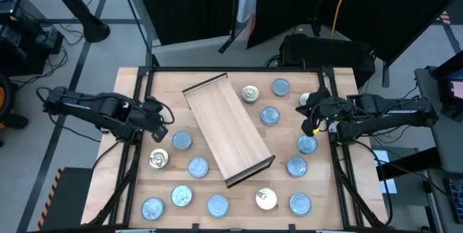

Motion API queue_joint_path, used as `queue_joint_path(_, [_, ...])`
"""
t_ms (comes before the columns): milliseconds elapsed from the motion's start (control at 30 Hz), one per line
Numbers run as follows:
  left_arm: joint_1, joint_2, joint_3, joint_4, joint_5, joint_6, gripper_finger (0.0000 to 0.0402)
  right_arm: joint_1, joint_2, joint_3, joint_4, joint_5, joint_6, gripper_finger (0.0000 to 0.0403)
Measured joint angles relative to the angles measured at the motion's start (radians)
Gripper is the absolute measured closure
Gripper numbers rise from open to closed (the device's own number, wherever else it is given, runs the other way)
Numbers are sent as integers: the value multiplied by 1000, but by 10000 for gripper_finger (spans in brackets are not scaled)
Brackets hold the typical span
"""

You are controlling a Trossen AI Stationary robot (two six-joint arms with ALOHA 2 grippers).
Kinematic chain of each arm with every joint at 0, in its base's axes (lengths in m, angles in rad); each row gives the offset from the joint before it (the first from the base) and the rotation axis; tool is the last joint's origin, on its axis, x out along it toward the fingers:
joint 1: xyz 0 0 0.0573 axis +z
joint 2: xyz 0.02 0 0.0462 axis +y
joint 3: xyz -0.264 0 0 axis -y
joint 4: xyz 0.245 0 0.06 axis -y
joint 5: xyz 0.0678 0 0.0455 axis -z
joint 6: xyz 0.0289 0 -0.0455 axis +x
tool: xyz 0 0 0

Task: Stack canned seafood by type on shelf
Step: Put the yellow-blue tuna can on the shelf

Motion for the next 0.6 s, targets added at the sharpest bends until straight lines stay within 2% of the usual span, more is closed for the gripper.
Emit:
queue_joint_path(200, [8, 93, -60, -13, -117, -54, 399, 0, 0, 0, 0, -1, -20, 403])
queue_joint_path(400, [31, 144, -179, -11, -112, -119, 399, 3, 0, 0, -1, -5, -21, 403])
queue_joint_path(600, [38, 152, -224, 56, -77, -232, 399, 3, 0, 0, 0, -4, -21, 403])
